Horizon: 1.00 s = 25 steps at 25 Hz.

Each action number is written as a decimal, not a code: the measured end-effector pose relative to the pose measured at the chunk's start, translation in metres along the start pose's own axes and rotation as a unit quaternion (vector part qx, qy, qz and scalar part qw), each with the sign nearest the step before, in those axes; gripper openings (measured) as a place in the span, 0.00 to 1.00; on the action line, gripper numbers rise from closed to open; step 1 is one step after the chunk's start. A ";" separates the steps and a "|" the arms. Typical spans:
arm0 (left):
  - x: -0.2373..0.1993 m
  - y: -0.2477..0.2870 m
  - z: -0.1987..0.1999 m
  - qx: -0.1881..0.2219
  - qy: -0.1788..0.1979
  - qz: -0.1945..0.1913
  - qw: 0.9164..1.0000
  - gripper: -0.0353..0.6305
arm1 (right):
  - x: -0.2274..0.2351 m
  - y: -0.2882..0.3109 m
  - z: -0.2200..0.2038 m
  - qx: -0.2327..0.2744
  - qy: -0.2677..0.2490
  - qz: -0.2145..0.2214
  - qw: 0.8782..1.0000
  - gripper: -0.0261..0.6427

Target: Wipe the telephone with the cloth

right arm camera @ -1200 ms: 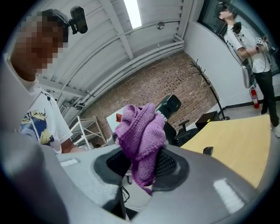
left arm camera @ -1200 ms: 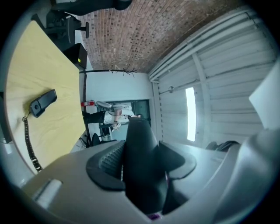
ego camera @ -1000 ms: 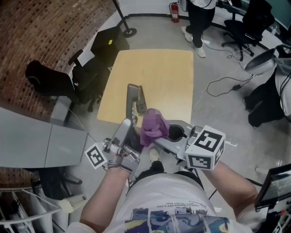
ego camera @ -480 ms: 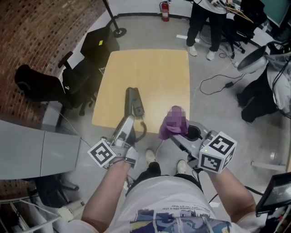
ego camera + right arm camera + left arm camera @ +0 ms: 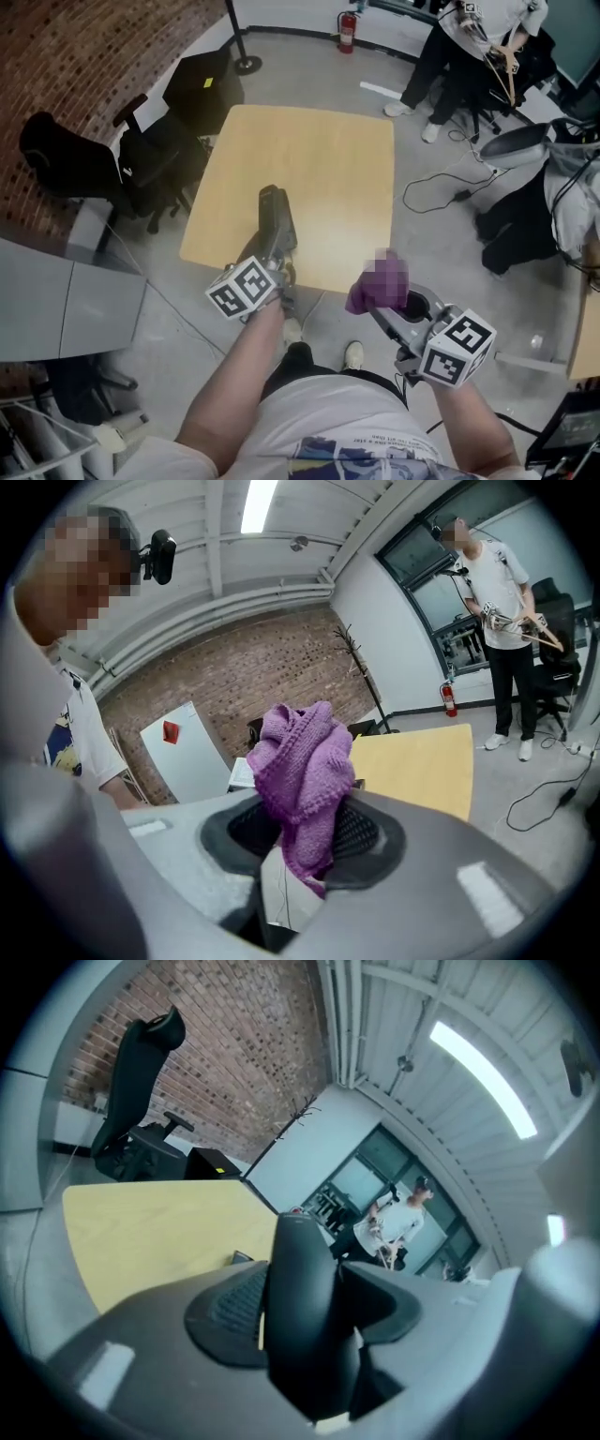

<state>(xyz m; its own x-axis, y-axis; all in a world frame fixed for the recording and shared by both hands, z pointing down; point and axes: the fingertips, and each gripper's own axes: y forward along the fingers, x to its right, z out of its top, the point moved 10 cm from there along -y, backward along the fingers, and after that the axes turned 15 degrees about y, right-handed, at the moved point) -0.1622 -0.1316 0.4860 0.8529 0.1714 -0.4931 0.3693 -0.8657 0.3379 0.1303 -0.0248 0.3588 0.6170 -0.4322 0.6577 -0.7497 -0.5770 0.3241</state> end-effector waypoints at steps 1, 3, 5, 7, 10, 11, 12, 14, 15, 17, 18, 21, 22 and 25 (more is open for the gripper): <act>0.000 0.006 -0.002 -0.003 0.006 0.011 1.000 0.43 | 0.001 -0.002 0.001 -0.003 -0.001 -0.003 1.000 0.22; -0.001 0.017 -0.005 -0.008 0.017 0.030 0.999 0.44 | 0.003 -0.004 0.002 -0.009 0.000 -0.006 1.000 0.22; -0.003 0.027 -0.008 -0.014 0.027 0.049 0.998 0.43 | 0.004 -0.007 0.003 -0.015 0.001 -0.009 1.000 0.22; -0.004 0.038 -0.013 -0.019 0.034 0.068 0.997 0.43 | 0.006 -0.010 0.005 -0.022 0.001 -0.011 1.000 0.22; -0.007 0.053 -0.020 -0.028 0.038 0.094 0.994 0.43 | 0.010 -0.015 0.008 -0.030 0.000 -0.015 0.999 0.22; -0.008 0.057 -0.021 -0.032 0.042 0.102 0.993 0.43 | 0.011 -0.016 0.009 -0.032 -0.001 -0.016 0.999 0.22; -0.008 0.061 -0.021 -0.035 0.048 0.110 0.992 0.43 | 0.013 -0.017 0.011 -0.034 -0.001 -0.018 0.999 0.22; -0.010 0.068 -0.021 -0.039 0.059 0.126 0.989 0.43 | 0.016 -0.018 0.014 -0.039 0.001 -0.020 0.999 0.22; -0.011 0.071 -0.021 -0.042 0.065 0.133 0.988 0.44 | 0.017 -0.019 0.015 -0.040 0.003 -0.019 0.999 0.22; -0.015 0.075 -0.022 -0.049 0.076 0.147 0.985 0.44 | 0.017 -0.020 0.018 -0.041 0.006 -0.015 0.999 0.22; -0.017 0.078 -0.023 -0.054 0.081 0.151 0.984 0.44 | 0.017 -0.020 0.019 -0.041 0.006 -0.012 0.999 0.22; -0.018 0.089 -0.032 -0.069 0.098 0.150 0.981 0.43 | 0.019 -0.023 0.022 -0.042 0.008 -0.011 0.999 0.22; -0.017 0.092 -0.034 -0.073 0.106 0.152 0.980 0.43 | 0.021 -0.025 0.022 -0.043 0.010 -0.012 0.999 0.22; -0.015 0.100 -0.038 -0.084 0.128 0.161 0.975 0.44 | 0.029 -0.031 0.023 -0.044 0.016 -0.018 0.999 0.22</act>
<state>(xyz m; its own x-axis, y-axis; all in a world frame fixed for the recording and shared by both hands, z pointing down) -0.1244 -0.2029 0.5578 0.9909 0.0328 -0.1309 0.1034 -0.8078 0.5803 0.1771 -0.0348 0.3522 0.6371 -0.3883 0.6658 -0.7461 -0.5274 0.4063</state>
